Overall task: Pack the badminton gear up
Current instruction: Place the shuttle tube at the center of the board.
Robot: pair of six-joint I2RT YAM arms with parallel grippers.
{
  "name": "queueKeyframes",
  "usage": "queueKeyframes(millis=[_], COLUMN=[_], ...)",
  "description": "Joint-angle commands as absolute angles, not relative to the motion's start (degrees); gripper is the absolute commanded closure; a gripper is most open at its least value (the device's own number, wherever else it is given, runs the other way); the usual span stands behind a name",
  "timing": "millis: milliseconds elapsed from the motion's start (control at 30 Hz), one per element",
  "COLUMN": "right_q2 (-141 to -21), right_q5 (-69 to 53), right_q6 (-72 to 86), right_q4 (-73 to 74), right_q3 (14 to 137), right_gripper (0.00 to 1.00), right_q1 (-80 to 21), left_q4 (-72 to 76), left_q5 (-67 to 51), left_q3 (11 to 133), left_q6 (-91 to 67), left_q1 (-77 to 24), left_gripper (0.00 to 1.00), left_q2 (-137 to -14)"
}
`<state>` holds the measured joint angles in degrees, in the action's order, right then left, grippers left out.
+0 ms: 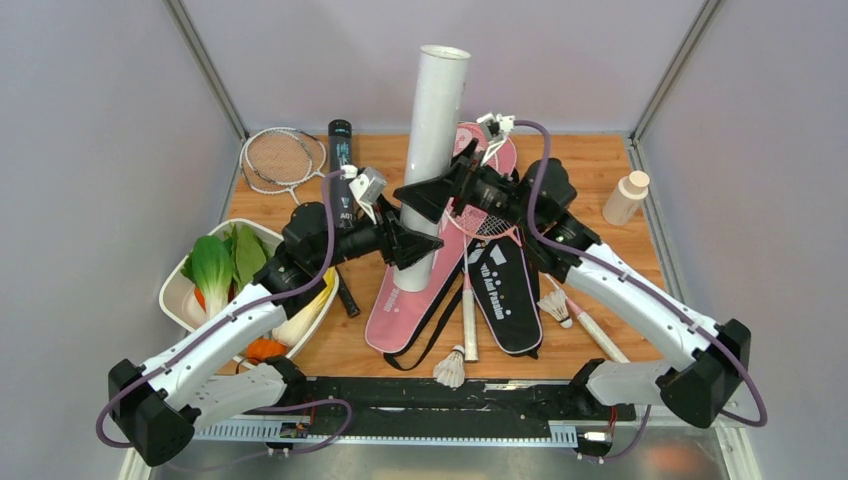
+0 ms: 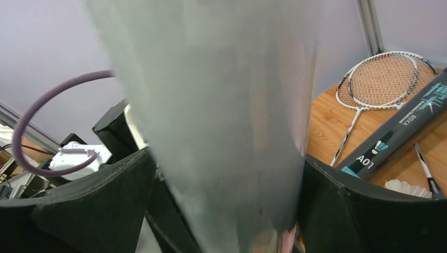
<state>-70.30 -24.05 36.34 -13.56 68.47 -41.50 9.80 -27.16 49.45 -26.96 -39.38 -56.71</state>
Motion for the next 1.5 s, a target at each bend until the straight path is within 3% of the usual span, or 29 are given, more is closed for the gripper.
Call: queueKeyframes(millis=[0, 100, 133, 267, 367, 467, 600, 700, 833, 1067, 1467], right_q2=[-74.6, -74.6, -74.3, -73.3, -72.8, -71.8, -69.1, -67.9, -67.4, -76.8, -104.5], right_q5=[-20.5, -16.8, -15.4, -11.4, -10.4, -12.6, -16.1, -16.9, -18.1, -9.5, 11.9], right_q6=[34.8, 37.1, 37.6, 36.4, 36.2, 36.9, 36.0, 33.3, 31.8, 16.8, -1.0], right_q4=[-18.3, -20.8, -21.9, -20.5, -17.4, -15.8, -15.3, -11.2, -8.1, 15.9, 38.5], right_q3=[71.4, 69.3, 68.5, 68.9, 69.9, 69.9, 68.4, 69.0, 69.4, 80.1, 99.1], right_gripper=[0.13, 0.39, 0.46, 0.63, 0.64, 0.65, 0.65, 0.65, 0.64, 0.62, 0.57], right_q1=[-44.3, -44.4, -44.4, -43.8, -42.2, -38.6, -33.7, -29.8, -23.5, -11.6, -7.1], left_q4=[13.3, 10.1, 9.0, 6.7, 2.4, -0.4, 10.2, 7.5, 1.2, -15.3, -9.6], left_q5=[-29.7, -28.8, -28.2, -21.8, -20.7, -32.4, -33.5, -28.2, -23.9, -15.4, -1.1], left_q3=[49.3, 49.2, 48.9, 47.2, 49.0, 50.4, 45.7, 46.9, 50.3, 54.4, 43.0], left_q6=[-29.7, -27.0, -26.3, -25.3, -23.2, -16.2, -17.5, -19.4, -19.7, -9.9, -3.6], left_q1=[-39.9, -39.9, -39.9, -39.9, -39.9, -39.9, -40.0, -40.0, -40.0, -40.0, -40.0], left_gripper=[0.73, 0.56, 0.44, 0.33, 0.32, 0.30, 0.26, 0.10, 0.01, 0.02, 0.03], left_q2=[-56.1, -54.4, -53.9, -50.4, -50.8, -51.6, -47.3, -46.6, -48.6, -53.0, -43.5])
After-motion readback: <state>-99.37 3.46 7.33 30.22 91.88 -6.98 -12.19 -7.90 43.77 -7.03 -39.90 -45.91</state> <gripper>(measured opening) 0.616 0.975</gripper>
